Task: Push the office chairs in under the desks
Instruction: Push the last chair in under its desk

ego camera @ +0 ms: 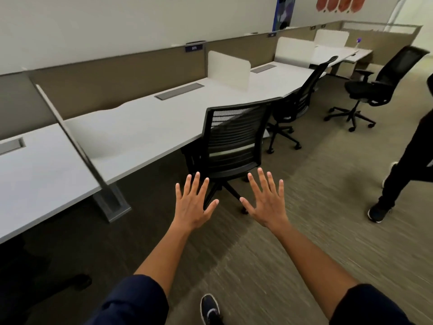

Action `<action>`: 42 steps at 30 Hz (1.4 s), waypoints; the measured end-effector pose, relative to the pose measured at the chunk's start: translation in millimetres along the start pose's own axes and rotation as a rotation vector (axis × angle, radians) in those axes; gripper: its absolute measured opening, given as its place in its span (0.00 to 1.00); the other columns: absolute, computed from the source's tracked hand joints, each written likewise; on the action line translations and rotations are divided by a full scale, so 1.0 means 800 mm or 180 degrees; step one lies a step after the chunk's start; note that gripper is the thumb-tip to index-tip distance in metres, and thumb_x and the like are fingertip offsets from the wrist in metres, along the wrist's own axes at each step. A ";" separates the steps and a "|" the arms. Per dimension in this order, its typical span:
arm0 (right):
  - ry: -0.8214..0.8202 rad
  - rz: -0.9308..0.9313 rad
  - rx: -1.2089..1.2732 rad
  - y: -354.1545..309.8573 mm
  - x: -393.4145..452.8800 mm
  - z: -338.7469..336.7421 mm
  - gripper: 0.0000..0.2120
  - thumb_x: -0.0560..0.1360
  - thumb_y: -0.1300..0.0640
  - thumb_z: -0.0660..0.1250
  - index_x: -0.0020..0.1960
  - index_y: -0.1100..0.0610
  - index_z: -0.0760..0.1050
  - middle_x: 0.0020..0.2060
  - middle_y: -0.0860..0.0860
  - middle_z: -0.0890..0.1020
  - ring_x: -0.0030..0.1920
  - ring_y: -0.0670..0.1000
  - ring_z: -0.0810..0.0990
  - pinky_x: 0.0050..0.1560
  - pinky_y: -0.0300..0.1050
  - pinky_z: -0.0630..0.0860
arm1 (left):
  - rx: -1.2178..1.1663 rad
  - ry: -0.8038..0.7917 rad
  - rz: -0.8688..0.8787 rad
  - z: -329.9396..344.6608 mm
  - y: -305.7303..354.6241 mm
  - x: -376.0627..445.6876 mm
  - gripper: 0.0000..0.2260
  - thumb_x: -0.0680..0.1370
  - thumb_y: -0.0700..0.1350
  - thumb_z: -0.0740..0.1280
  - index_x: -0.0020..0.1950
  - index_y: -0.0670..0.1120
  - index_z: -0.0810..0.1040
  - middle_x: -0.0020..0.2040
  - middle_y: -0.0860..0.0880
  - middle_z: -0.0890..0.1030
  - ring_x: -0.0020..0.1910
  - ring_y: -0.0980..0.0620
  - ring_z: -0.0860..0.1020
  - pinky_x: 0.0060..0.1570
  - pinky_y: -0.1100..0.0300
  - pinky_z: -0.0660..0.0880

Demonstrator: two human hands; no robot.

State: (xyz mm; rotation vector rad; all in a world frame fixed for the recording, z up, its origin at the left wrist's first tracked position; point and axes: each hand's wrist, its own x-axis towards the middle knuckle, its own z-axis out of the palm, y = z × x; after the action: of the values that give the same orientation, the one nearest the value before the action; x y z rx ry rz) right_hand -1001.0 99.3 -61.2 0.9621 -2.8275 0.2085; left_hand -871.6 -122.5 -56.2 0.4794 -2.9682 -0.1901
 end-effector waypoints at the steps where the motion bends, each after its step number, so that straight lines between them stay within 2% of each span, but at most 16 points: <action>1: 0.0020 0.0019 -0.0058 0.010 0.026 -0.001 0.39 0.77 0.28 0.43 0.82 0.45 0.40 0.82 0.53 0.42 0.82 0.59 0.43 0.78 0.68 0.42 | 0.0000 0.0034 0.0005 0.002 -0.001 0.030 0.37 0.77 0.70 0.40 0.83 0.53 0.44 0.83 0.47 0.40 0.81 0.44 0.37 0.78 0.36 0.40; 5: 0.0172 0.0098 -0.0161 0.049 0.132 -0.015 0.40 0.76 0.28 0.41 0.82 0.46 0.41 0.82 0.53 0.44 0.82 0.59 0.45 0.78 0.68 0.43 | -0.0061 0.0117 0.0068 -0.002 -0.005 0.150 0.38 0.77 0.70 0.41 0.83 0.53 0.44 0.83 0.47 0.40 0.81 0.44 0.37 0.78 0.37 0.40; 9: 0.0390 0.0296 -0.0129 0.076 0.225 -0.026 0.39 0.77 0.29 0.48 0.82 0.46 0.41 0.82 0.54 0.45 0.82 0.60 0.47 0.77 0.69 0.43 | -0.0049 0.0246 0.0162 -0.016 -0.012 0.254 0.37 0.78 0.70 0.43 0.83 0.53 0.44 0.83 0.47 0.40 0.81 0.44 0.37 0.78 0.37 0.40; 12: 0.0357 0.0382 -0.0087 0.095 0.273 -0.018 0.39 0.78 0.29 0.48 0.80 0.44 0.37 0.82 0.54 0.44 0.82 0.60 0.45 0.78 0.69 0.42 | -0.0106 0.0237 0.0236 -0.016 -0.015 0.315 0.37 0.79 0.70 0.45 0.83 0.54 0.44 0.83 0.48 0.40 0.81 0.45 0.37 0.78 0.37 0.40; 16: 0.0242 0.0406 -0.0118 0.119 0.335 -0.005 0.39 0.77 0.29 0.45 0.81 0.45 0.37 0.82 0.53 0.42 0.82 0.59 0.44 0.78 0.69 0.43 | -0.0037 0.0240 0.0259 -0.014 -0.023 0.385 0.38 0.77 0.71 0.42 0.82 0.54 0.43 0.83 0.48 0.39 0.81 0.45 0.35 0.77 0.38 0.38; 25: 0.0241 0.0002 -0.0102 0.194 0.511 0.019 0.40 0.77 0.28 0.41 0.82 0.46 0.39 0.82 0.54 0.42 0.82 0.59 0.44 0.78 0.68 0.43 | 0.0111 0.0416 -0.0082 -0.007 -0.022 0.527 0.36 0.80 0.68 0.49 0.83 0.53 0.43 0.82 0.48 0.35 0.80 0.45 0.34 0.77 0.38 0.37; 29: 0.0221 -0.0253 0.0001 0.231 0.594 0.029 0.40 0.76 0.28 0.38 0.82 0.47 0.39 0.82 0.53 0.43 0.82 0.58 0.44 0.79 0.67 0.43 | 0.0174 0.0416 -0.0389 -0.006 -0.010 0.587 0.37 0.79 0.69 0.47 0.83 0.53 0.43 0.82 0.49 0.35 0.80 0.46 0.34 0.77 0.40 0.36; 31: 0.0202 -0.0406 -0.0036 0.253 0.632 0.034 0.40 0.76 0.28 0.38 0.82 0.47 0.44 0.82 0.54 0.47 0.82 0.58 0.47 0.79 0.66 0.43 | 0.0106 0.0443 -0.0520 -0.007 0.000 0.617 0.37 0.79 0.70 0.45 0.83 0.53 0.44 0.82 0.49 0.36 0.81 0.47 0.35 0.77 0.41 0.35; 33: 0.0200 -0.0559 -0.0050 0.271 0.666 0.035 0.42 0.76 0.27 0.37 0.80 0.50 0.59 0.79 0.56 0.62 0.80 0.59 0.59 0.78 0.64 0.49 | 0.0105 0.0378 -0.0741 -0.008 0.005 0.641 0.39 0.77 0.71 0.43 0.83 0.52 0.46 0.83 0.48 0.41 0.82 0.48 0.38 0.78 0.42 0.38; 35: 0.0232 -0.0668 -0.0024 0.282 0.690 0.031 0.45 0.76 0.27 0.35 0.68 0.53 0.76 0.65 0.55 0.80 0.67 0.58 0.76 0.73 0.60 0.65 | 0.0153 0.0303 -0.0906 -0.008 0.009 0.656 0.39 0.78 0.71 0.44 0.83 0.50 0.52 0.84 0.46 0.49 0.82 0.46 0.46 0.79 0.42 0.46; 36: 0.0254 -0.0747 -0.0057 0.286 0.704 0.031 0.46 0.76 0.27 0.34 0.61 0.54 0.81 0.55 0.54 0.85 0.58 0.57 0.81 0.66 0.57 0.72 | 0.0120 0.0260 -0.1015 -0.007 0.011 0.664 0.38 0.78 0.71 0.46 0.81 0.49 0.58 0.82 0.44 0.56 0.82 0.45 0.53 0.78 0.43 0.53; 37: 0.0333 -0.0817 -0.0155 0.282 0.707 0.028 0.45 0.76 0.27 0.34 0.55 0.54 0.82 0.47 0.53 0.86 0.50 0.56 0.82 0.57 0.54 0.75 | 0.0085 0.0245 -0.1046 -0.011 0.007 0.662 0.39 0.78 0.72 0.46 0.77 0.48 0.67 0.78 0.43 0.67 0.78 0.43 0.64 0.74 0.44 0.63; 38: 0.0296 -0.0904 -0.0213 0.282 0.714 0.027 0.44 0.77 0.28 0.35 0.50 0.55 0.83 0.42 0.53 0.85 0.44 0.55 0.82 0.50 0.52 0.77 | 0.0110 0.0175 -0.1093 -0.013 0.008 0.662 0.41 0.76 0.74 0.44 0.68 0.47 0.77 0.69 0.44 0.78 0.69 0.43 0.75 0.67 0.46 0.72; 39: 0.0253 -0.0989 -0.0227 0.284 0.720 0.028 0.43 0.77 0.29 0.36 0.45 0.56 0.82 0.37 0.53 0.83 0.39 0.55 0.81 0.44 0.51 0.77 | 0.0131 0.0091 -0.1141 -0.015 0.010 0.662 0.43 0.73 0.76 0.40 0.55 0.47 0.83 0.55 0.45 0.84 0.56 0.44 0.81 0.57 0.48 0.77; 40: 0.0253 -0.1044 -0.0248 0.282 0.720 0.028 0.42 0.77 0.29 0.37 0.41 0.57 0.80 0.34 0.53 0.81 0.35 0.55 0.80 0.40 0.50 0.76 | 0.0162 0.0023 -0.1132 -0.018 0.008 0.660 0.45 0.71 0.78 0.38 0.45 0.47 0.83 0.44 0.47 0.84 0.46 0.46 0.82 0.50 0.50 0.79; 42: 0.0278 -0.1134 -0.0193 0.284 0.716 0.028 0.39 0.78 0.30 0.40 0.35 0.57 0.76 0.29 0.52 0.78 0.31 0.55 0.77 0.35 0.49 0.75 | 0.0155 -0.0049 -0.1192 -0.019 0.015 0.651 0.42 0.72 0.77 0.39 0.37 0.47 0.80 0.35 0.49 0.80 0.37 0.49 0.78 0.44 0.52 0.78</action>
State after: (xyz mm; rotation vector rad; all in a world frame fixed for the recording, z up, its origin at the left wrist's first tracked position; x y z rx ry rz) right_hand -1591.7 -66.6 2.6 1.3803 -2.5137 0.1179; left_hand -1363.3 -279.5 16.0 1.0420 -2.8741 -0.1572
